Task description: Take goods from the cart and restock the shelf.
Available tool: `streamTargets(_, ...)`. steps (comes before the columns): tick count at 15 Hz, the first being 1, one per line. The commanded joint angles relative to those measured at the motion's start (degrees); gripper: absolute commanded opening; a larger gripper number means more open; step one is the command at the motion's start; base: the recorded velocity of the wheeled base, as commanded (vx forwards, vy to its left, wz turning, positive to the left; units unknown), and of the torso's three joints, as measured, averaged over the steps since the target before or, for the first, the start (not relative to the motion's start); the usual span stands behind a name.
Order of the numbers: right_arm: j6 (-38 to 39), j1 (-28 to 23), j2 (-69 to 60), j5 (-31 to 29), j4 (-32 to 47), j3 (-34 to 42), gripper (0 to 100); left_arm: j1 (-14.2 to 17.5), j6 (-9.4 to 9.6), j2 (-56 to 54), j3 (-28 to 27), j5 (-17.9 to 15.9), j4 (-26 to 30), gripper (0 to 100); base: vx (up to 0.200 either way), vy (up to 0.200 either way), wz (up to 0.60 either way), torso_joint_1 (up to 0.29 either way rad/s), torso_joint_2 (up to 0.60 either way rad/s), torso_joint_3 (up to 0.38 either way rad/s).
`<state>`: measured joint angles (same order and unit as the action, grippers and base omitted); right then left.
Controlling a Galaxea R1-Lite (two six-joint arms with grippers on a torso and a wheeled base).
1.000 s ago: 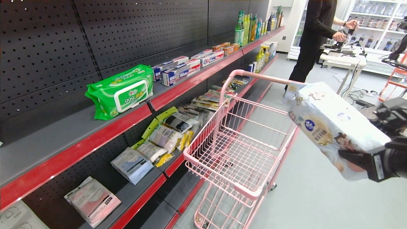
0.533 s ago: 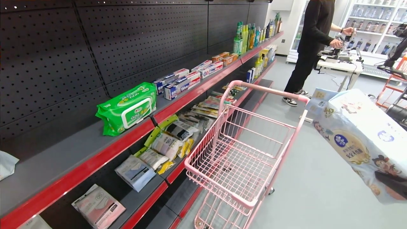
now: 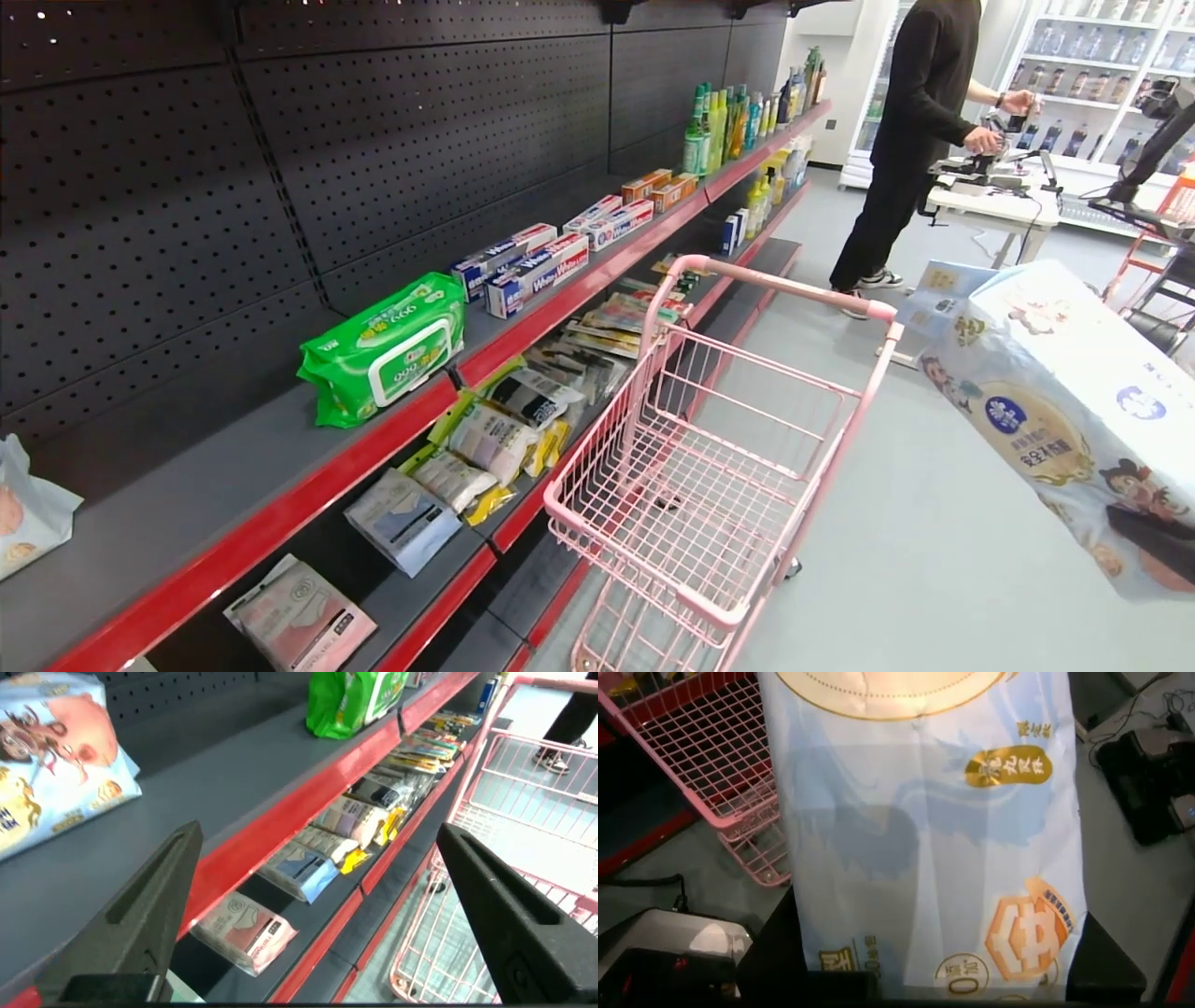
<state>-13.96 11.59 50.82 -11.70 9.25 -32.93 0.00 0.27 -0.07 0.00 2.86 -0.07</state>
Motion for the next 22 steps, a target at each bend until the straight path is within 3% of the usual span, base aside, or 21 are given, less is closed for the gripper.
streamTargets(1,-0.02,0.01,0.51,0.10,-0.02,0.14,0,0.00,0.00,0.07,0.00,0.04,-0.01,100,0.000,0.000,0.00,0.168,-0.35,-0.188)
streamTargets(11,-0.54,0.18,1.82,0.28,-0.11,-0.03,0,0.00,0.00,0.07,0.00,0.04,-0.01,100,0.000,0.000,0.00,0.162,-0.34,-0.173)
streamTargets(20,-1.16,-0.08,3.05,0.63,-0.64,-0.03,0,-0.09,0.00,0.07,0.00,0.04,-0.01,100,0.000,0.000,0.00,0.080,-0.16,-0.084)
streamTargets(22,-1.16,-0.08,3.05,0.63,-0.55,0.06,0,0.00,0.00,0.07,0.00,0.04,-0.01,100,0.000,0.000,0.60,0.005,0.00,0.000)
